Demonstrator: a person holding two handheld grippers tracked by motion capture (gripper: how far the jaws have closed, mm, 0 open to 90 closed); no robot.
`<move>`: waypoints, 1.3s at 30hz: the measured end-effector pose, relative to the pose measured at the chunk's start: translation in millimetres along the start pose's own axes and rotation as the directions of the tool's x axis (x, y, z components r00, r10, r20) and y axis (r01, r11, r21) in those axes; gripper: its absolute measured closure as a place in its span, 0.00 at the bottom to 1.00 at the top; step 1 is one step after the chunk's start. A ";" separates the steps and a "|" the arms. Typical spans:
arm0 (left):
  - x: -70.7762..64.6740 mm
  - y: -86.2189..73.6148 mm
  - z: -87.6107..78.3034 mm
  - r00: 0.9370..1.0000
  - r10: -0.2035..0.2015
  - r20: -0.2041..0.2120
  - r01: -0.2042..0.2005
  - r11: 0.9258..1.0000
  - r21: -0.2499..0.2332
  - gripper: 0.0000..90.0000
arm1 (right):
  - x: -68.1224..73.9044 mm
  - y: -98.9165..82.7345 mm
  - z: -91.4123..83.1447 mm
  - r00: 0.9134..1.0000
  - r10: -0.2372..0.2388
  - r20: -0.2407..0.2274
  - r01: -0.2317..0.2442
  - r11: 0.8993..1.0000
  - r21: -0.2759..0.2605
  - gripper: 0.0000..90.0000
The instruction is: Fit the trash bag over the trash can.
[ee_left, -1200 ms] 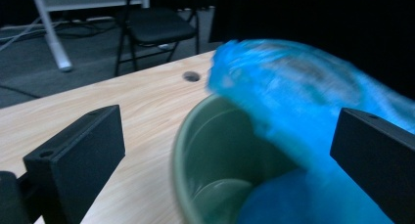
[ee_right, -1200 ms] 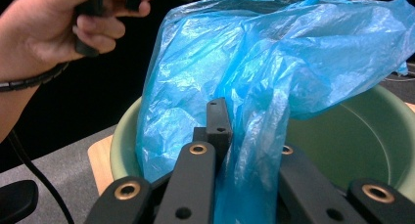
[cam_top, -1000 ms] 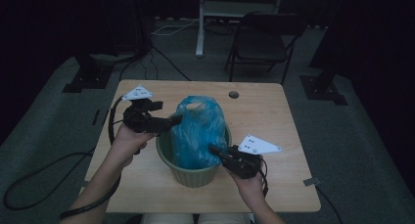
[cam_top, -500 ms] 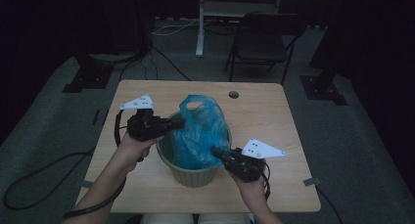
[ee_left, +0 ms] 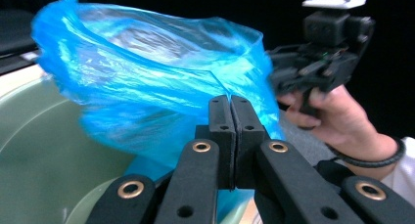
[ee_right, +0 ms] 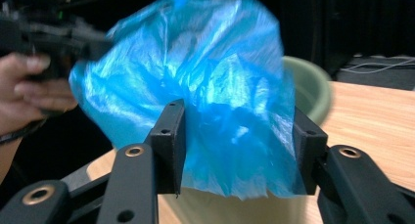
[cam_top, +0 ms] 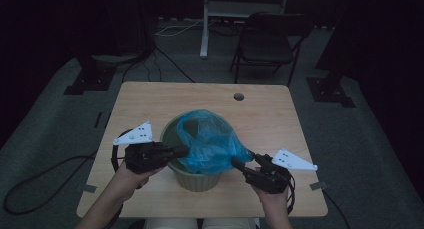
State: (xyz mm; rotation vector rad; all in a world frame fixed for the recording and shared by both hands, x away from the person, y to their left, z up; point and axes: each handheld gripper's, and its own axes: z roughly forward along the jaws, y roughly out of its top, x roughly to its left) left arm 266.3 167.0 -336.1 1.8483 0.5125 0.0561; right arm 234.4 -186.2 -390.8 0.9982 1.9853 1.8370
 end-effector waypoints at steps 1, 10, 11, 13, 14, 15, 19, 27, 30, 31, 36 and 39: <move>1.0 -1.8 -0.3 1.000 -0.007 -0.007 0.007 1.000 -0.005 0.99 | -1.9 1.3 -3.0 1.000 0.010 0.002 -0.010 1.000 -0.003 0.54; 7.0 -2.7 -1.7 0.999 -0.028 0.018 0.028 0.999 -0.022 1.00 | -10.3 23.1 -29.5 0.999 0.020 0.028 -0.018 0.997 -0.069 0.47; 6.0 -1.8 -0.1 0.999 -0.018 0.027 0.018 1.000 -0.017 0.99 | -12.3 31.6 -29.2 0.999 0.007 0.043 -0.003 0.997 -0.079 0.47; 2.3 1.1 6.1 0.999 -0.002 0.039 0.003 1.000 -0.012 0.99 | -19.2 51.0 -21.7 0.999 -0.007 0.054 0.010 0.998 -0.061 0.47; 2.3 1.1 6.1 0.999 -0.002 0.039 0.003 1.000 -0.012 0.99 | -23.4 59.9 -14.8 0.999 -0.006 0.047 0.008 0.999 -0.051 0.45; 1.2 1.9 8.1 0.999 0.004 0.041 -0.003 1.000 -0.013 0.99 | -23.4 59.9 -14.8 0.999 -0.006 0.047 0.008 0.999 -0.051 0.45; -0.2 4.7 12.6 0.999 0.018 0.049 -0.018 1.000 -0.006 0.99 | -42.7 83.4 24.9 1.000 0.026 -0.005 -0.026 0.998 0.053 0.44; 0.3 5.4 15.6 0.999 0.016 0.050 -0.016 1.000 0.001 0.99 | -58.5 88.5 79.4 0.995 0.046 -0.092 -0.018 0.958 0.285 0.50; 0.8 4.6 15.0 0.999 0.006 0.046 -0.006 1.000 -0.003 0.98 | -59.6 85.8 81.9 0.992 0.045 -0.114 -0.006 0.946 0.324 0.85; 1.3 4.2 14.2 0.999 -0.002 0.050 0.002 1.000 -0.007 0.97 | -59.7 85.3 80.7 0.991 0.046 -0.123 -0.003 0.945 0.328 0.97; -1.3 3.5 12.3 0.997 0.004 0.073 -0.003 1.000 -0.009 0.87 | -50.4 86.6 58.6 0.995 -0.013 -0.094 0.037 0.966 0.255 1.00; -1.3 2.7 9.4 0.998 -0.009 0.065 0.010 1.000 -0.015 0.66 | -41.3 83.9 36.1 0.991 -0.003 -0.131 0.024 0.987 0.159 1.00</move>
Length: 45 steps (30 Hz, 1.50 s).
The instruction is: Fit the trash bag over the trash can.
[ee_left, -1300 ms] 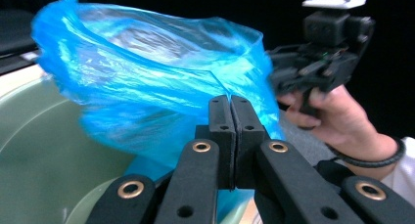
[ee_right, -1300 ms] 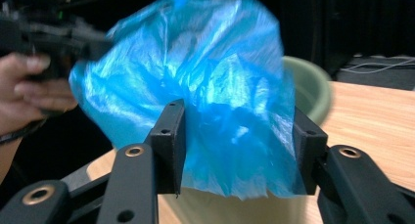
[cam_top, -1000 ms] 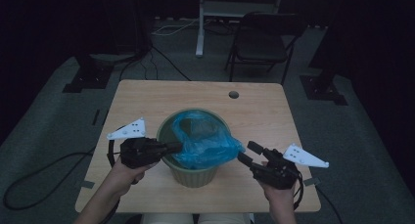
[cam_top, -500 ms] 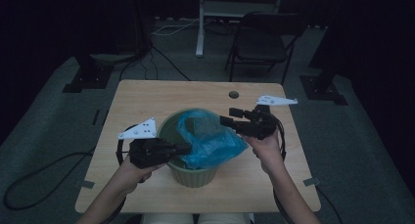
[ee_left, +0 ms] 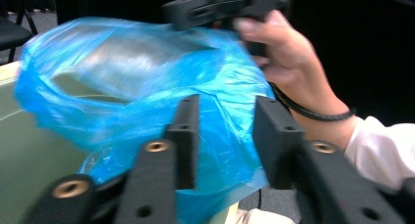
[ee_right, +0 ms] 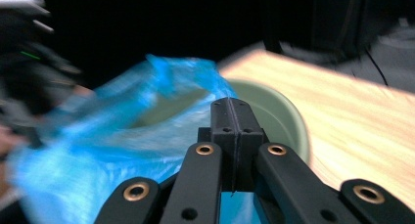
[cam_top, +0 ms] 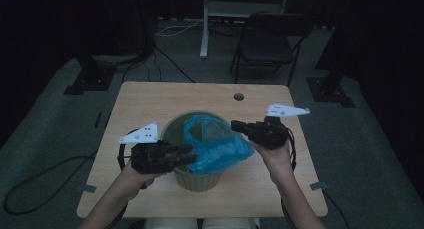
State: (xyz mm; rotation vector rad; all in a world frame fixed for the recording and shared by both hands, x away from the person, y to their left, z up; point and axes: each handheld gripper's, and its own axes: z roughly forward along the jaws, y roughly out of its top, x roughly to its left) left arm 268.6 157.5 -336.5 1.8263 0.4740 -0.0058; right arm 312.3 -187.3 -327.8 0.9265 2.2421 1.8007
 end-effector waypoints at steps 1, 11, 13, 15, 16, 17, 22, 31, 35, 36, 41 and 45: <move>1.2 -0.8 -1.5 1.000 -0.012 0.004 0.012 1.000 -0.002 0.61 | 4.7 -3.7 -6.6 1.000 0.004 -0.021 -0.004 1.000 -0.025 1.00; 10.8 -17.9 -16.5 0.997 -0.079 0.002 0.079 0.997 0.000 0.49 | 46.4 -71.9 -38.7 0.982 0.031 -0.187 -0.042 0.998 -0.055 1.00; 12.7 -20.0 -22.2 0.995 -0.099 0.005 0.099 0.995 -0.025 0.48 | 46.8 -88.1 -35.2 0.978 0.067 -0.196 -0.073 0.997 -0.022 1.00; 13.0 -21.4 -25.9 0.995 -0.101 -0.001 0.101 0.994 -0.032 0.48 | 44.3 -104.0 -31.1 0.973 0.114 -0.202 -0.114 0.993 0.012 1.00; 13.0 -21.4 -25.9 0.995 -0.101 -0.001 0.101 0.994 -0.032 0.48 | 43.4 -111.8 -28.7 0.970 0.137 -0.201 -0.134 0.991 0.027 1.00; 12.7 -23.1 -27.7 0.994 -0.110 0.002 0.110 0.993 -0.035 0.48 | 42.1 -121.3 -25.1 0.968 0.156 -0.195 -0.148 0.988 0.052 1.00; 9.7 -26.4 -20.3 0.992 -0.122 0.013 0.122 0.993 0.006 0.43 | 37.5 -152.3 -8.5 0.970 0.203 -0.132 -0.185 0.973 0.136 1.00; 4.1 -26.7 -1.9 0.994 -0.103 0.037 0.100 0.991 0.085 0.39 | 30.3 -160.4 -22.4 0.973 0.227 -0.041 -0.220 0.967 0.132 0.83; 3.3 -26.1 -0.5 0.992 -0.115 0.044 0.111 0.990 0.088 0.37 | 25.6 -148.2 -47.0 0.975 0.218 0.043 -0.221 0.972 0.083 0.70; 2.8 -26.0 -0.6 0.992 -0.114 0.053 0.109 0.990 0.092 0.37 | 24.1 -145.3 -53.5 0.975 0.212 0.067 -0.217 0.974 0.068 0.67; 2.9 -26.1 -1.0 0.990 -0.131 0.051 0.125 0.986 0.111 0.34 | 16.4 -120.8 -83.1 0.972 0.188 0.140 -0.185 0.982 -0.037 0.57; 1.1 -26.9 -3.6 0.990 -0.130 0.049 0.124 0.987 0.106 0.34 | 28.3 -92.3 -75.1 0.989 0.137 0.058 -0.133 0.988 -0.076 0.48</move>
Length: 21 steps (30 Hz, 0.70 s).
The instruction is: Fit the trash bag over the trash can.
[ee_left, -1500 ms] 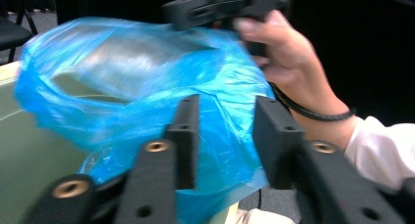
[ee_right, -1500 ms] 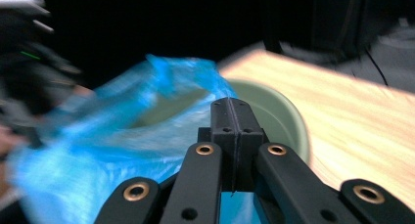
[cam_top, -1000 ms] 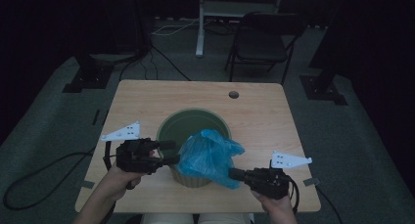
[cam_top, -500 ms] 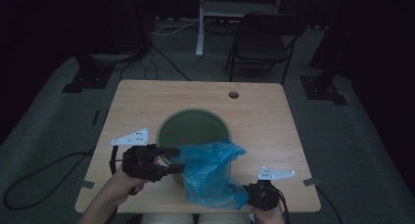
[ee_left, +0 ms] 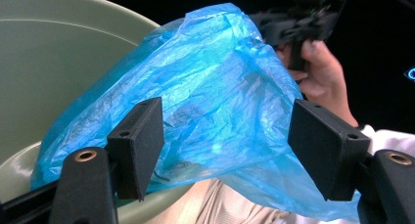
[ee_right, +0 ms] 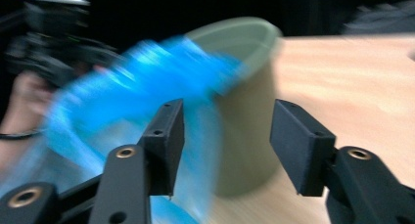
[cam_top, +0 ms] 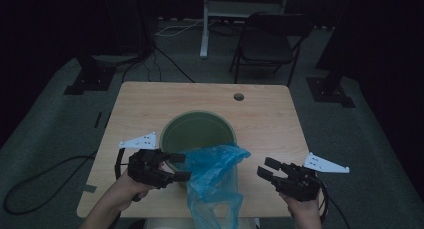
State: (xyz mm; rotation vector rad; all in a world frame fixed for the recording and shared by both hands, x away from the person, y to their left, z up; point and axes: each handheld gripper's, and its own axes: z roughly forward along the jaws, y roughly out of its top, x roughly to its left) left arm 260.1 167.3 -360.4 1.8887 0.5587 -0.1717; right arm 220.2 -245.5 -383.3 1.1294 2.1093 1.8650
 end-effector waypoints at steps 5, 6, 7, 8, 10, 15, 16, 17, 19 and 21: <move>-9.4 -5.9 -4.6 1.000 0.027 -0.006 -0.027 1.000 0.010 0.34 | 30.3 0.9 39.7 0.981 -0.035 -0.189 0.053 0.994 0.093 0.45; -12.0 -8.1 -6.1 0.999 0.035 -0.005 -0.035 0.999 0.018 0.34 | 35.4 -2.5 45.9 0.975 -0.035 -0.218 0.061 0.992 0.114 0.45; -14.4 -10.7 -7.4 0.999 0.037 -0.004 -0.037 0.999 0.019 0.34 | 40.4 -6.0 50.5 0.972 -0.040 -0.232 0.073 0.988 0.133 0.45; -16.8 -13.6 -8.7 0.999 0.036 0.002 -0.036 0.999 0.023 0.34 | 45.0 -9.1 54.0 0.969 -0.045 -0.244 0.082 0.986 0.145 0.44; -21.7 -20.4 -9.1 1.000 0.027 0.011 -0.027 0.999 0.025 0.33 | 53.5 -14.0 60.2 0.962 -0.062 -0.264 0.111 0.979 0.174 0.43; -32.9 -35.3 8.0 0.999 0.011 0.043 -0.015 0.996 0.090 0.30 | 62.9 -15.4 73.0 0.952 -0.094 -0.290 0.164 0.961 0.224 0.65; -34.3 -36.9 13.0 0.999 0.013 0.042 -0.018 0.994 0.106 0.30 | 63.3 -14.6 75.3 0.950 -0.101 -0.297 0.172 0.959 0.227 0.77; -34.7 -37.8 17.1 0.999 0.018 0.030 -0.021 0.993 0.115 0.30 | 63.9 -13.1 77.9 0.948 -0.105 -0.302 0.179 0.957 0.230 0.87; -32.4 -38.2 23.2 0.999 0.006 0.047 -0.012 0.993 0.116 0.30 | 65.1 -9.1 82.0 0.945 -0.124 -0.303 0.196 0.955 0.222 1.00; -30.3 -37.1 24.9 0.998 -0.001 0.056 -0.005 0.994 0.107 0.31 | 67.1 -4.5 85.1 0.943 -0.137 -0.303 0.206 0.956 0.207 1.00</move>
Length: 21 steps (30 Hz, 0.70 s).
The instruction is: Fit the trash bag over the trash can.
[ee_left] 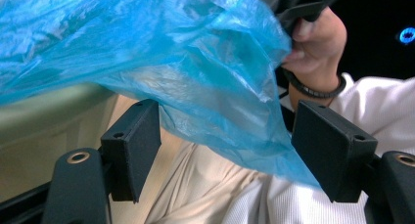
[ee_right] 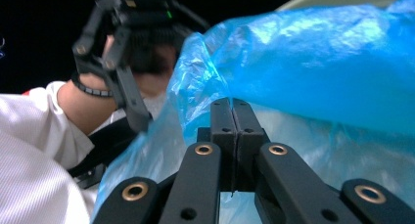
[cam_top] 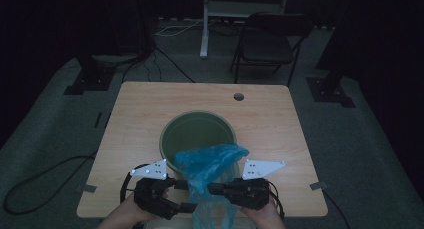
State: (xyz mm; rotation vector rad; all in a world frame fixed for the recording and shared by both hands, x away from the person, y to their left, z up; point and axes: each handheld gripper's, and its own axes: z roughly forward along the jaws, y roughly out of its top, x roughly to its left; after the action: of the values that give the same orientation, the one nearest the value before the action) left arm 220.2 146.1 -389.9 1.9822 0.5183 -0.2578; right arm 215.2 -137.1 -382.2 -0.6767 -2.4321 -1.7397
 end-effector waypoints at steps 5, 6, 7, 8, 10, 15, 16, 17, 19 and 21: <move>4.0 3.6 -4.9 1.000 -0.013 0.011 0.014 0.998 -0.053 0.58 | 3.4 10.5 5.0 0.999 -0.027 -0.019 0.027 0.999 -0.019 1.00; 3.8 4.8 -7.5 1.000 -0.004 0.005 0.005 0.997 -0.072 0.70 | 3.4 12.1 5.6 0.999 -0.031 -0.021 0.030 0.999 -0.024 1.00; 3.3 5.7 -9.0 1.000 -0.002 -0.008 0.002 0.997 -0.082 0.77 | 2.7 13.9 6.1 0.999 -0.031 -0.027 0.031 0.999 -0.029 1.00; 2.6 6.9 -11.5 1.000 0.006 -0.024 -0.008 0.996 -0.093 0.87 | 2.2 15.1 6.1 0.999 -0.032 -0.024 0.031 0.999 -0.030 1.00; 1.9 10.0 -17.9 0.998 0.013 -0.054 -0.020 0.993 -0.120 0.97 | -0.8 18.0 4.2 0.999 -0.032 -0.011 0.031 0.998 -0.045 1.00; 8.3 19.7 -45.2 0.992 0.009 -0.128 -0.035 0.979 -0.203 1.00 | -12.2 23.3 -12.2 0.999 -0.013 0.037 0.017 0.996 -0.092 1.00; 10.5 20.7 -50.5 0.989 0.003 -0.150 -0.036 0.976 -0.217 1.00 | -14.7 23.8 -18.6 0.998 -0.012 0.058 0.018 0.994 -0.104 1.00; 12.4 21.0 -54.5 0.988 -0.002 -0.157 -0.034 0.974 -0.226 1.00 | -16.7 23.9 -24.0 0.997 -0.007 0.079 0.016 0.993 -0.115 1.00; 17.5 20.3 -66.3 0.981 -0.019 -0.193 -0.031 0.967 -0.255 1.00 | -21.5 23.5 -34.5 0.991 -0.004 0.135 0.022 0.991 -0.129 1.00; 20.5 18.6 -75.3 0.978 -0.029 -0.206 -0.029 0.962 -0.273 1.00 | -29.7 21.9 -47.5 0.983 0.016 0.184 0.011 0.989 -0.145 1.00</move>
State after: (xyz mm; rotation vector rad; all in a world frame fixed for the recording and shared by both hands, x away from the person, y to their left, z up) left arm 243.6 211.2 -349.3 1.7453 0.6510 0.0244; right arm 241.5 -184.0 -355.3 -0.8944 -2.4332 -1.9507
